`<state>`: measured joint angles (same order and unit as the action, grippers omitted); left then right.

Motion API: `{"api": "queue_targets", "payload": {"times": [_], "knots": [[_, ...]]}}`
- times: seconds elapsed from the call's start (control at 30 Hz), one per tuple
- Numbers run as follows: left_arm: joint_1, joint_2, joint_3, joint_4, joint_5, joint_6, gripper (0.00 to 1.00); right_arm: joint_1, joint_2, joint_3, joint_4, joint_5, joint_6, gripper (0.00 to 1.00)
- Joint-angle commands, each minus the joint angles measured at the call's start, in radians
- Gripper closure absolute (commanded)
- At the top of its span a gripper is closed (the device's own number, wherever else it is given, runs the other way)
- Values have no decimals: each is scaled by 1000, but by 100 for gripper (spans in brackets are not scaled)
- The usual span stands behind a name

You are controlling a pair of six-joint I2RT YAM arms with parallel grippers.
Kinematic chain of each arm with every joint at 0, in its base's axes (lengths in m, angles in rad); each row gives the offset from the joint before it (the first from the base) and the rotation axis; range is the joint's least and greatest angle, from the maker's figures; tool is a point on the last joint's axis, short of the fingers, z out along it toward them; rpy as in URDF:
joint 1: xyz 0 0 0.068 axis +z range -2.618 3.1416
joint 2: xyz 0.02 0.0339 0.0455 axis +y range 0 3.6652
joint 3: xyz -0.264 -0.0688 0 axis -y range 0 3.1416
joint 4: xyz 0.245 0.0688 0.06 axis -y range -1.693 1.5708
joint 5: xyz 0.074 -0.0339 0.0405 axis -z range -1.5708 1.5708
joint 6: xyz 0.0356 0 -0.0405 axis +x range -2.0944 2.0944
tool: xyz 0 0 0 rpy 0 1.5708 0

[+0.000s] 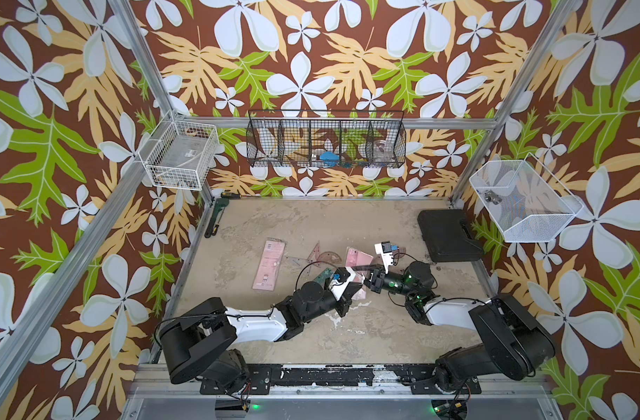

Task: Open the ruler set and take out the ruler
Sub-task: Take out the ruler from the ruler set bag.

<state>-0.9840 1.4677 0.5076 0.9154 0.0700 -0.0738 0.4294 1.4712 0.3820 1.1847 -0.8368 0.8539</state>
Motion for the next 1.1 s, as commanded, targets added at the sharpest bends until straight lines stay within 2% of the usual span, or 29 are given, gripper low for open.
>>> {"api": "queue_targets", "payload": {"times": [0.0, 0.23, 0.5, 0.67, 0.83, 1.0, 1.07], "knots": [[-1, 0, 5, 5, 22, 8, 100, 5, -3, 9, 58, -22, 15, 90], [-1, -12, 3, -36, -143, 5, 100, -2, -72, 33, -156, 33, -65, 95], [8, -38, 5, -70, -312, -11, 100, -12, -150, 67, -449, 92, -205, 96], [18, -63, 6, -89, -379, -13, 100, -11, -160, 83, -594, 124, -270, 97], [17, -39, 27, -127, -394, -1, 100, -12, -186, 121, -711, 146, -273, 100], [17, 0, 62, -177, -404, -21, 100, -17, -222, 144, -731, 78, -243, 100], [17, 4, 68, -186, -424, -15, 100, -27, -221, 188, -824, 59, -251, 100]]}}
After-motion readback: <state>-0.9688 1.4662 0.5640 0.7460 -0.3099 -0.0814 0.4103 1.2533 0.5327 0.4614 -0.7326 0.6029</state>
